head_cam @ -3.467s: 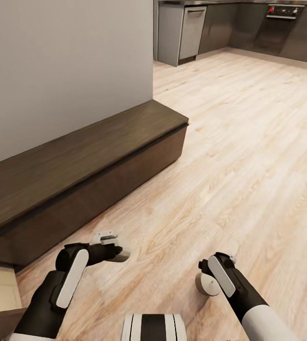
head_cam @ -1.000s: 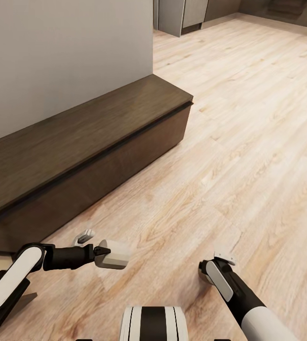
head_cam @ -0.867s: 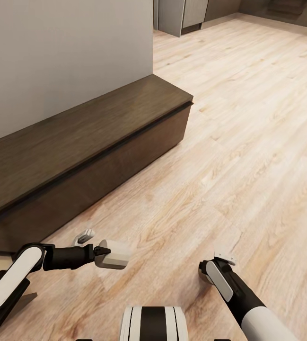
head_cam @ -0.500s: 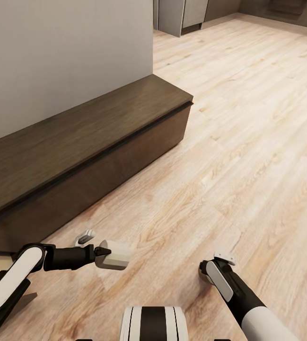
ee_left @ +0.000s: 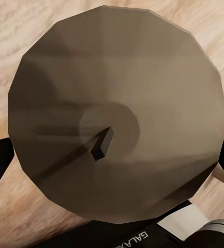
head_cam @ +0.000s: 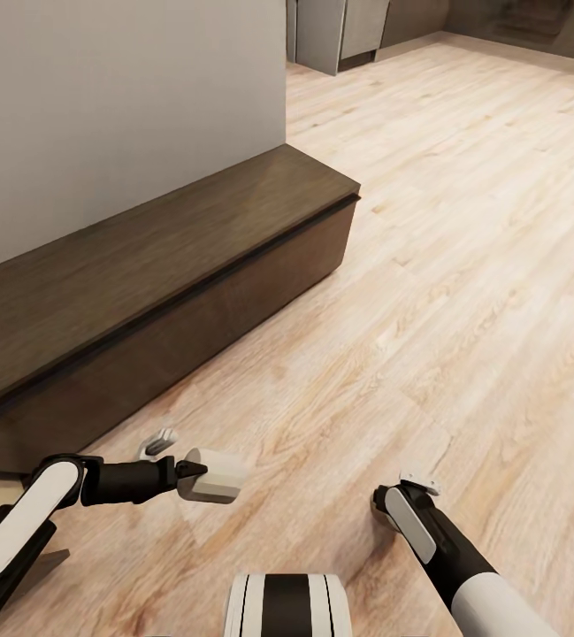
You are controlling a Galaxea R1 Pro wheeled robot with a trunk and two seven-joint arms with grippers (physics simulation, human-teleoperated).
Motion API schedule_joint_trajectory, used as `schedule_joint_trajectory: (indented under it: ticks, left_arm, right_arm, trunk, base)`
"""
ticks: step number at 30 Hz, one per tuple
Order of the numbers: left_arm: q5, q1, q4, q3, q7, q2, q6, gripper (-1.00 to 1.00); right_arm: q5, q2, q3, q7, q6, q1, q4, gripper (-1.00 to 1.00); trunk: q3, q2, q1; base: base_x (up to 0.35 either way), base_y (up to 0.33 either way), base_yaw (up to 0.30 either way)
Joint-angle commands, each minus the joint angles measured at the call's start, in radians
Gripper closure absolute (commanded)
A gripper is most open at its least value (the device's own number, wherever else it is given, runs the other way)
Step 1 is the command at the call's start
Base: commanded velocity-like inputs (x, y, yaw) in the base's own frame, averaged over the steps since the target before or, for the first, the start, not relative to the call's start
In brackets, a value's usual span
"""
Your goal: Place each of the two pumpkins and all three candles from the living room inside a cabinet in the living room (use any cabinet), then make sure every cabinet is closed, and position the cauldron so it is next to a table in the living room.
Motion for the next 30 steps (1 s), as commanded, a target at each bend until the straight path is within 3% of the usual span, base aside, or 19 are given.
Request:
schedule_joint_trajectory:
  ticks: [1, 25, 30]
  left_arm:
    - [0.01, 0.0, -0.001, -0.001, 0.01, 0.001, 0.001, 1.0]
    - [-0.004, 0.0, 0.007, -0.005, 0.017, -0.006, 0.001, 1.0]
    - [-0.005, 0.0, 0.009, -0.008, 0.021, -0.007, 0.0, 1.0]
  right_arm:
    - [-0.008, -0.001, 0.005, -0.008, 0.004, 0.0, -0.001, 1.0]
    - [-0.011, 0.008, 0.003, 0.017, 0.016, 0.0, -0.021, 1.0]
    - [-0.012, 0.008, 0.001, 0.01, 0.078, -0.001, -0.08, 1.0]
  trunk:
    - [0.003, 0.0, -0.001]
    - [0.096, 0.006, -0.011]
    - [0.115, 0.007, -0.014]
  base:
    - [0.0, 0.0, 0.0]
    - [0.0, 0.0, 0.0]
    - [0.0, 0.0, 0.0]
